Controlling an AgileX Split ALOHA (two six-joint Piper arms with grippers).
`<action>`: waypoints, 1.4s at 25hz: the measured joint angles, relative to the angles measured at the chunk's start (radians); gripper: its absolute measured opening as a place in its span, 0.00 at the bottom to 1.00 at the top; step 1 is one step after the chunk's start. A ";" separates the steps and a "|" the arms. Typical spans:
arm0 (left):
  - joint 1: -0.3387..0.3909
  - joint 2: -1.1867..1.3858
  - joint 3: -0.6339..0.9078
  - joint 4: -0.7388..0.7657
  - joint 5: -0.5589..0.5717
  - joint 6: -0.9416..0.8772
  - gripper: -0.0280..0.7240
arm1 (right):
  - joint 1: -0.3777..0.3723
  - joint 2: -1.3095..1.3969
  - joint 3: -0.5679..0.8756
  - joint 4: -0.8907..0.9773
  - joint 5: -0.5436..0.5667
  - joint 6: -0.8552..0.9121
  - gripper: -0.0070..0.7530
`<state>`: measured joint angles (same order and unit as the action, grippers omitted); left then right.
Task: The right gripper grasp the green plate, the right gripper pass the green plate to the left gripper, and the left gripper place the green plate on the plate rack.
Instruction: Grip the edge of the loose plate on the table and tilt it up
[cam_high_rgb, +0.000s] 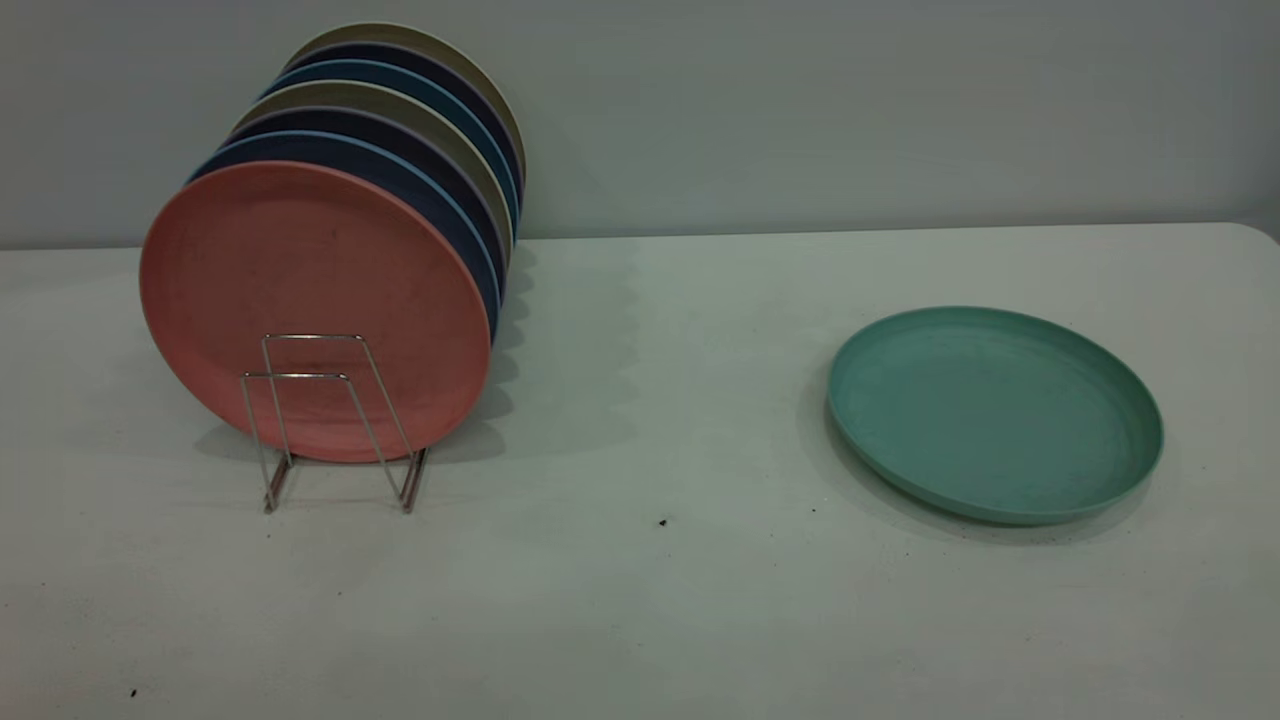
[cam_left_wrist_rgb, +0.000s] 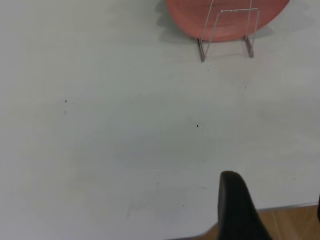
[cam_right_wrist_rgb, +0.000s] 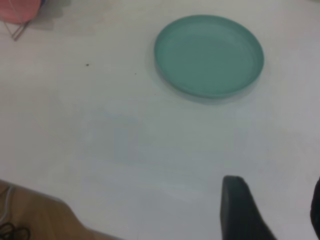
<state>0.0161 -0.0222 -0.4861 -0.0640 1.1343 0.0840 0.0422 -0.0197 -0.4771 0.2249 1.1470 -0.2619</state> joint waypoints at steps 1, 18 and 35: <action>0.000 0.000 0.000 0.000 0.000 0.000 0.59 | 0.000 0.000 0.000 0.000 0.000 0.000 0.49; 0.000 0.000 0.000 0.000 0.000 0.000 0.59 | 0.000 0.000 0.000 0.000 0.000 0.000 0.49; 0.000 0.027 -0.015 0.000 -0.016 -0.030 0.60 | 0.000 0.017 -0.015 0.003 -0.041 0.106 0.44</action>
<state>0.0161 0.0048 -0.5006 -0.0640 1.1183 0.0541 0.0422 -0.0030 -0.4923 0.2280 1.1063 -0.1557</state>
